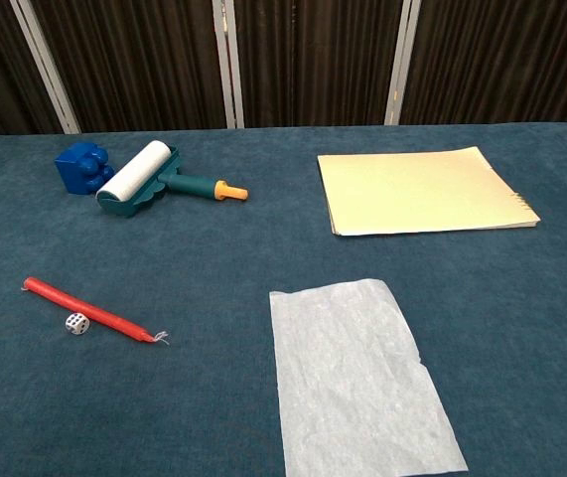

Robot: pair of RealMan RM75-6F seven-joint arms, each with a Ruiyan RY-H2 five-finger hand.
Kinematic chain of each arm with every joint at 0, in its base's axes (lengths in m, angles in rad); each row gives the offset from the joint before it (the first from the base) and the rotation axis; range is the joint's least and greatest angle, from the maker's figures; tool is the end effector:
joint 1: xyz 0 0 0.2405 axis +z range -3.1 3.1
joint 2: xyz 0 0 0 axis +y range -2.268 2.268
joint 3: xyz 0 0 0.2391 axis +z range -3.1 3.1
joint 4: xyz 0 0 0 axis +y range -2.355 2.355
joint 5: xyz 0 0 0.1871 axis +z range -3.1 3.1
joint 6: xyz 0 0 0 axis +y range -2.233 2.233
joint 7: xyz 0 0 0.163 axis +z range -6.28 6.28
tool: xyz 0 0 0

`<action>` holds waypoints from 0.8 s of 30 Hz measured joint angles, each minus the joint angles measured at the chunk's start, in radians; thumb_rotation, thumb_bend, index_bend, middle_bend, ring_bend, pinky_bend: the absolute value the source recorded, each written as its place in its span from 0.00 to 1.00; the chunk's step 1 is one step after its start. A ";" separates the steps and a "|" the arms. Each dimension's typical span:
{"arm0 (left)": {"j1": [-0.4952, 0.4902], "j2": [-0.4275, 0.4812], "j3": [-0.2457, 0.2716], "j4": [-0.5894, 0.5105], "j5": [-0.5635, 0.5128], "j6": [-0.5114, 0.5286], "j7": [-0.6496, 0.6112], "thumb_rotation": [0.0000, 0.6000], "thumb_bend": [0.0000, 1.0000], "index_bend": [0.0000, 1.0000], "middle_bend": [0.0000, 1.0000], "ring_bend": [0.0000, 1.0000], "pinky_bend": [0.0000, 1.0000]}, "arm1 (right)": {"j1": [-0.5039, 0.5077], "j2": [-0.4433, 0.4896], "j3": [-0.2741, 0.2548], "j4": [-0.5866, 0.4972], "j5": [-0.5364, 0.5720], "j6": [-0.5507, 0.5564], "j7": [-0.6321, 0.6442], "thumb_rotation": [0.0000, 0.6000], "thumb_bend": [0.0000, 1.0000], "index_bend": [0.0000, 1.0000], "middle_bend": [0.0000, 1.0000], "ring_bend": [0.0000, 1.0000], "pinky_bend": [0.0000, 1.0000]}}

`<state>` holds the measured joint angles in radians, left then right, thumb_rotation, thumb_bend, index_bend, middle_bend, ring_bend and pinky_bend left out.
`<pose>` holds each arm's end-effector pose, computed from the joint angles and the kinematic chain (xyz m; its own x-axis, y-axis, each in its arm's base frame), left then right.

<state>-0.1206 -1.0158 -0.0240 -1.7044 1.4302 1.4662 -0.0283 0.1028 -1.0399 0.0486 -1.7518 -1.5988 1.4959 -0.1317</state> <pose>-0.2833 0.2009 0.1928 0.3753 0.0309 0.9264 0.9262 0.0279 -0.3761 -0.2471 -0.1982 0.1798 0.4651 0.0259 0.8849 -0.8760 -0.1305 0.4642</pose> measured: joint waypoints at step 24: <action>-0.240 -0.132 0.037 -0.166 -0.239 -0.585 0.093 1.00 0.79 0.00 0.99 0.96 1.00 | 0.003 0.007 0.003 0.012 0.004 -0.006 0.028 1.00 0.00 0.00 0.00 0.00 0.00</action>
<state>-0.3602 -1.1473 0.0132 -1.8709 1.1910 0.8812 0.0649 0.1053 -1.0326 0.0511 -1.7400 -1.5945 1.4902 -0.1040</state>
